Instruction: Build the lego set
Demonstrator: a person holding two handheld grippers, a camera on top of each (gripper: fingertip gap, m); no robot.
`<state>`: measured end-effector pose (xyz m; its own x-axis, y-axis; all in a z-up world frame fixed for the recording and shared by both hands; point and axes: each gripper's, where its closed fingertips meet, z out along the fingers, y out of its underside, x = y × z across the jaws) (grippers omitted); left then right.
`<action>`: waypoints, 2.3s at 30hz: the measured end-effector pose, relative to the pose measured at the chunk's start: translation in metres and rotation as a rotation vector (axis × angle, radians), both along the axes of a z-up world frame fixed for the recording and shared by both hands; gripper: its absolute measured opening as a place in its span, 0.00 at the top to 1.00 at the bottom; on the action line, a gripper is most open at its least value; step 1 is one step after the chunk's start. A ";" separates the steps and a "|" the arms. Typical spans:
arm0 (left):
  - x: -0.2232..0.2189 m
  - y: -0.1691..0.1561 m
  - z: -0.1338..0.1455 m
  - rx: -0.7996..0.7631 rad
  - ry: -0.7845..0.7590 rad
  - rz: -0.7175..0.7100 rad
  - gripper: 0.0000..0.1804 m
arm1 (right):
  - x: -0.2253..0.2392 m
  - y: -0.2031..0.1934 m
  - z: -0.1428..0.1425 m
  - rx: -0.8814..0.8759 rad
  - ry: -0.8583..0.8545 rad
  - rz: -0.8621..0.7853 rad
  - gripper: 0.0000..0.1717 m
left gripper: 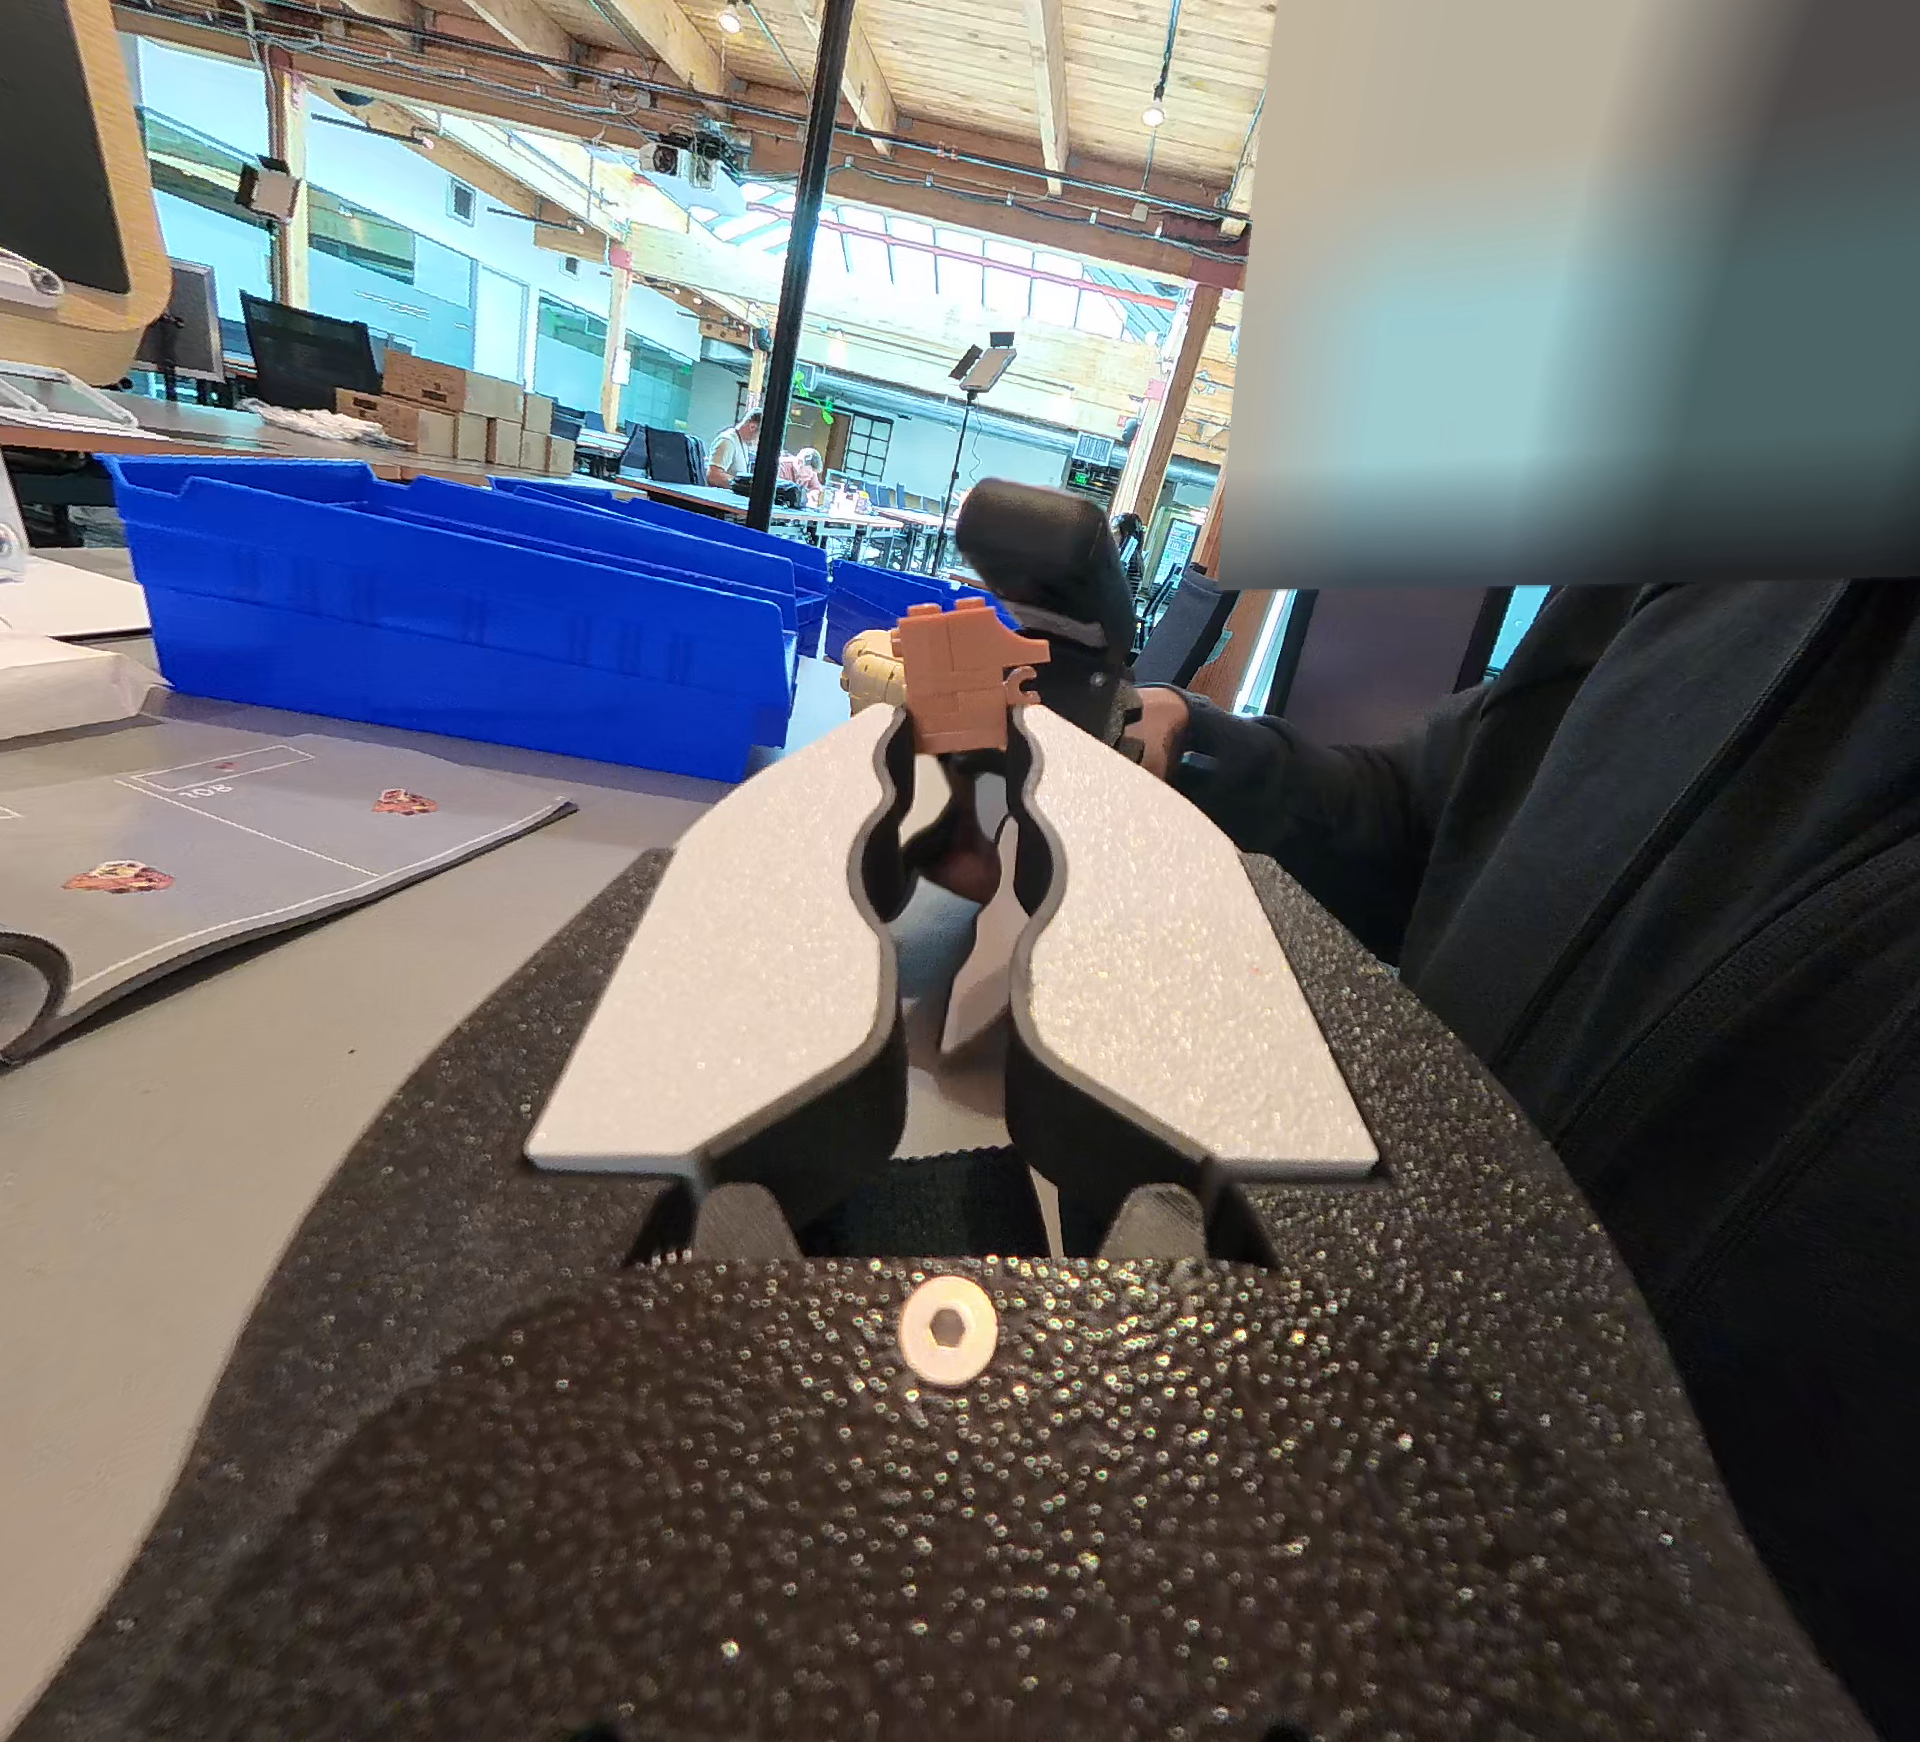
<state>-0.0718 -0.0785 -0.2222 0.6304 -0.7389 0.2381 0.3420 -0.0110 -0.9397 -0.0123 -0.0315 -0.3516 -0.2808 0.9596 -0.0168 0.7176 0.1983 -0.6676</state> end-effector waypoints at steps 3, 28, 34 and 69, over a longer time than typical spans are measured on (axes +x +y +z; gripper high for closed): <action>0.000 0.000 0.000 0.002 0.000 0.002 0.91 | 0.004 0.003 0.009 -0.069 0.047 -0.129 0.77; 0.014 0.000 -0.004 0.007 0.067 -0.039 0.91 | -0.028 -0.044 0.131 -0.348 0.290 0.171 0.91; 0.013 -0.002 -0.003 0.023 0.064 -0.032 0.91 | -0.040 -0.067 0.144 -0.333 0.228 0.277 0.91; 0.004 0.004 -0.003 -0.013 0.023 0.013 0.91 | -0.058 -0.048 0.138 0.090 0.331 0.139 0.91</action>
